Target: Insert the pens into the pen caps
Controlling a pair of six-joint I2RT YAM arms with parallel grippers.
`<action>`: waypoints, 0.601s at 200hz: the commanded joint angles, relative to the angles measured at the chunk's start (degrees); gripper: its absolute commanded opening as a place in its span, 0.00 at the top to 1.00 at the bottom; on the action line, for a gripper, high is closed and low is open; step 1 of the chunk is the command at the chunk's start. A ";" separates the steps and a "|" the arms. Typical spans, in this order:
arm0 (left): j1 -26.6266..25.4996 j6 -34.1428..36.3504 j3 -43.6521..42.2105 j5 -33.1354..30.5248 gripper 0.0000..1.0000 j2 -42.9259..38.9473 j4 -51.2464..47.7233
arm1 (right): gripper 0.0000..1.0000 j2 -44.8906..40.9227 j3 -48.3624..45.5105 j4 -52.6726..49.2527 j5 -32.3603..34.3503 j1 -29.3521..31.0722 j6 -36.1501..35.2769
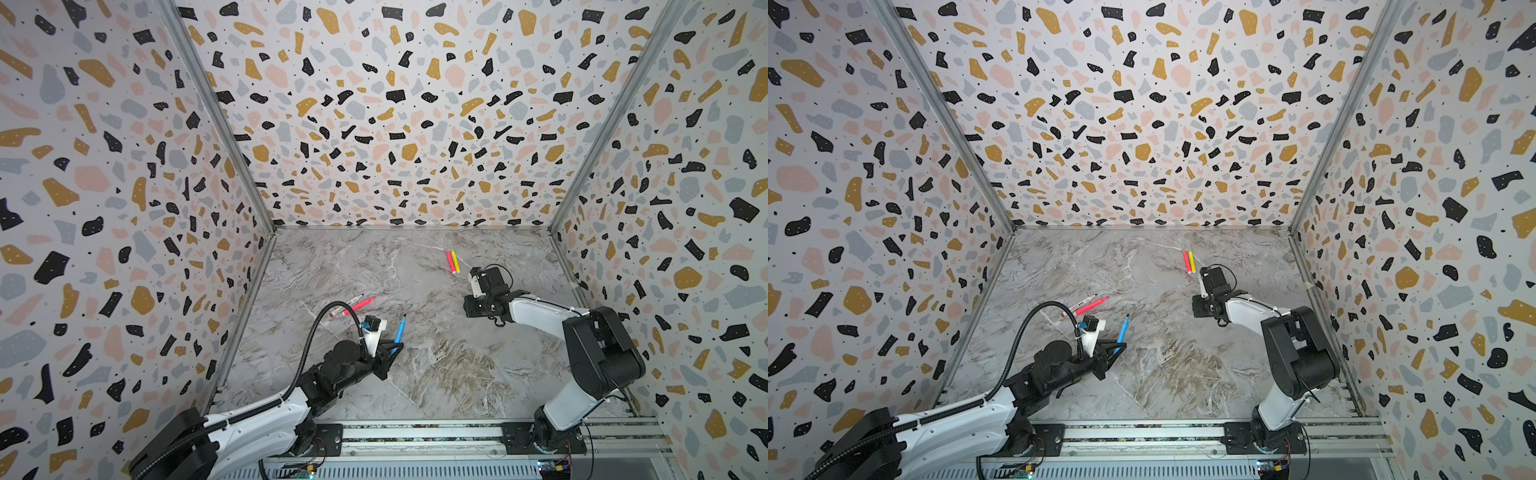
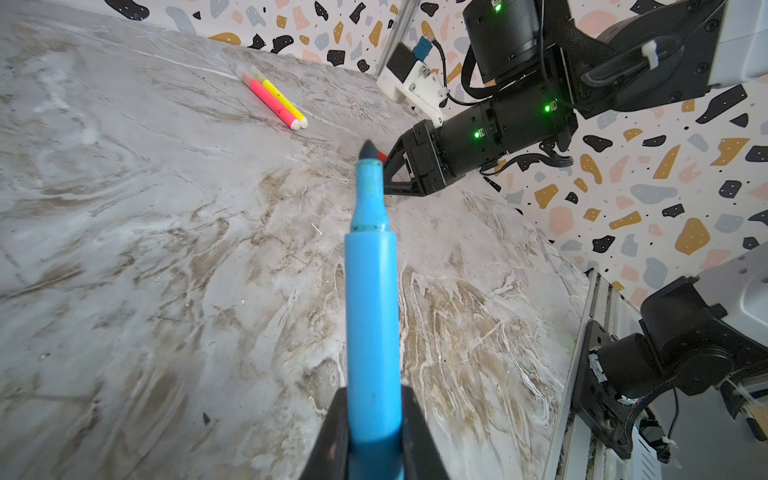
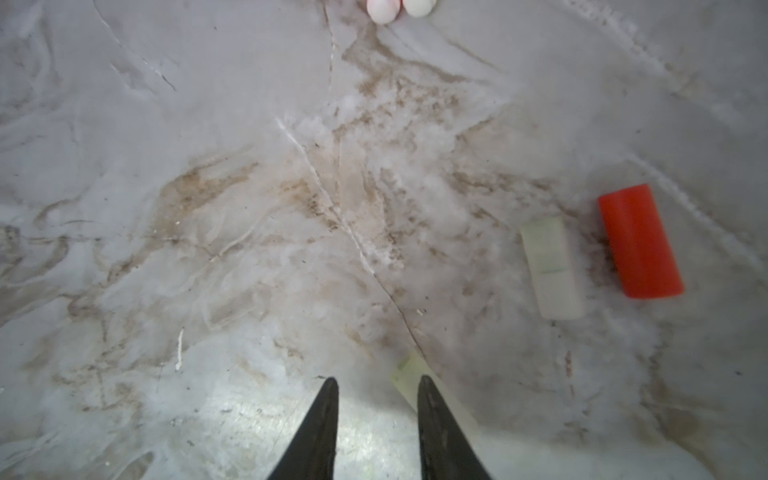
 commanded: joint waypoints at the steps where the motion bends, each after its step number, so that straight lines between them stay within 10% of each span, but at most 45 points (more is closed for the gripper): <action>1: 0.13 0.55 -0.40 -0.59 1.00 -0.64 1.03 | 0.64 0.73 3.20 -1.34 1.06 -0.07 -0.80; 120: 0.14 0.55 -0.33 -0.97 1.00 -0.30 0.93 | 0.61 4.12 2.83 -1.26 -1.19 0.40 -0.17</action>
